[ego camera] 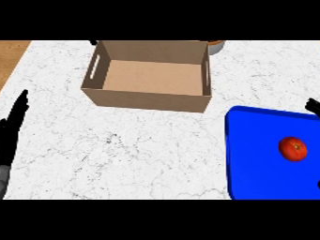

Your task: Pick the tomato from the tray and place it in the cardboard box

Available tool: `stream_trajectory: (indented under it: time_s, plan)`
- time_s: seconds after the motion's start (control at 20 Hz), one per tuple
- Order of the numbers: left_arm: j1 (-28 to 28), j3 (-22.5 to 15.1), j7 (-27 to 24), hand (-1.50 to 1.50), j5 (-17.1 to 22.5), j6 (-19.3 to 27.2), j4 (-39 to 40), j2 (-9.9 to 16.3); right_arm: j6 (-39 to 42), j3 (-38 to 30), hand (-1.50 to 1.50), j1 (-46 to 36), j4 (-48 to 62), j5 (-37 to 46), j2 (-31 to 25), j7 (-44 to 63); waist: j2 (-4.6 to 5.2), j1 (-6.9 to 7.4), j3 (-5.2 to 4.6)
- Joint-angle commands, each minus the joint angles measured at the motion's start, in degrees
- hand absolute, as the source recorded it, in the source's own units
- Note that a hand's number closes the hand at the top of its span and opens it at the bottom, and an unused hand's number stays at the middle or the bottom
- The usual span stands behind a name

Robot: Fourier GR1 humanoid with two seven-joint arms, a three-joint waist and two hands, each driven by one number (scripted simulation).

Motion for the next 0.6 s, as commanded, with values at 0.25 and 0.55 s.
stream_trajectory:
  time_s: [0.25,0.55]
  plan:
    - [-3.8,0.1,1.4,0.00,-1.0,-1.0,2.2,0.3,-3.3,10.2,-1.50,-8.6,8.5,21.1,-8.9,-17.2,-0.19,0.75,-0.33]
    - [-4.2,1.1,-0.6,0.00,-1.0,-1.7,5.8,-0.2,-9.3,19.9,-1.50,-16.2,14.6,34.0,-8.0,-16.2,-0.25,0.87,-0.51]
